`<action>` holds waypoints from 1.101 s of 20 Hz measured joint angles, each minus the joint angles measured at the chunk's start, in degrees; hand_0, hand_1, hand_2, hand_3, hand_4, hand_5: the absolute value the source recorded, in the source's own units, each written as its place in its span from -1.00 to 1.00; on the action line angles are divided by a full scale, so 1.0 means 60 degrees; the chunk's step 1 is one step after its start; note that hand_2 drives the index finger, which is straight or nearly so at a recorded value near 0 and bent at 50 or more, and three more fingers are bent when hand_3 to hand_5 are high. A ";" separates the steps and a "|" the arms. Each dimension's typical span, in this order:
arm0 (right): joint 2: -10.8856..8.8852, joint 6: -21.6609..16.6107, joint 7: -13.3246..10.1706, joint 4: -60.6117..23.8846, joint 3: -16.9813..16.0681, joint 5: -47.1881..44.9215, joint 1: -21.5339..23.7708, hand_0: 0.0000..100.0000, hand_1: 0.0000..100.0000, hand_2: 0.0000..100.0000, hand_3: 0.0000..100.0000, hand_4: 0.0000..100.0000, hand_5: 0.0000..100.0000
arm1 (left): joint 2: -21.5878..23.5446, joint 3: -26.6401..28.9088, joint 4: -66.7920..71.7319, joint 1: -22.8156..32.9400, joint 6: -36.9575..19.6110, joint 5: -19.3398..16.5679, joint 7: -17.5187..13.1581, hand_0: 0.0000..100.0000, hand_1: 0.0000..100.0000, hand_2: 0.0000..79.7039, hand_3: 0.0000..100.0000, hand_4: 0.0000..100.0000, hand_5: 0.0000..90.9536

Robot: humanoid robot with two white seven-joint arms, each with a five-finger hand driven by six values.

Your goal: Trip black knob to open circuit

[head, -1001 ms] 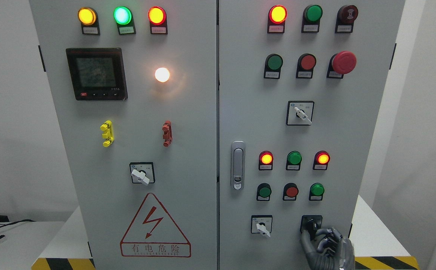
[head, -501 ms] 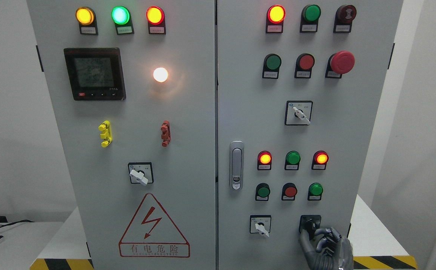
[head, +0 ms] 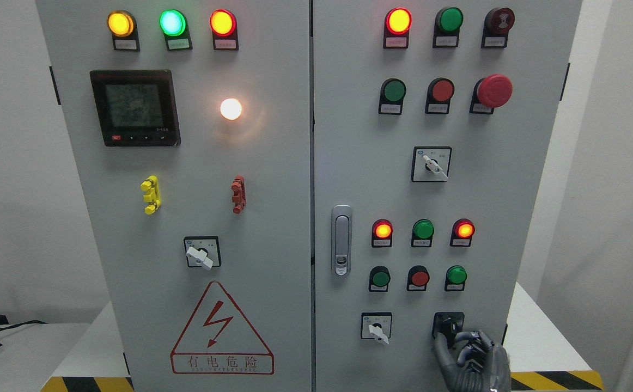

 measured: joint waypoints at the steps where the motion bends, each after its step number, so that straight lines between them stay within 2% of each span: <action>1: 0.0005 0.0030 0.0016 0.0000 0.0004 -0.0016 -0.0003 -0.22 0.69 0.22 0.97 0.86 0.98 | 0.0000 0.0000 0.0001 0.0000 0.0000 0.0000 0.0000 -0.76 -0.22 -1.00 -1.00 -1.00 -1.00; 22: 0.0051 0.0087 -0.0005 -0.0021 0.0016 -0.0317 -0.0066 -0.20 0.71 0.22 0.98 0.86 0.98 | 0.0001 0.0000 -0.0001 0.0000 0.0000 0.0000 0.0000 -0.76 -0.22 -1.00 -1.00 -1.00 -1.00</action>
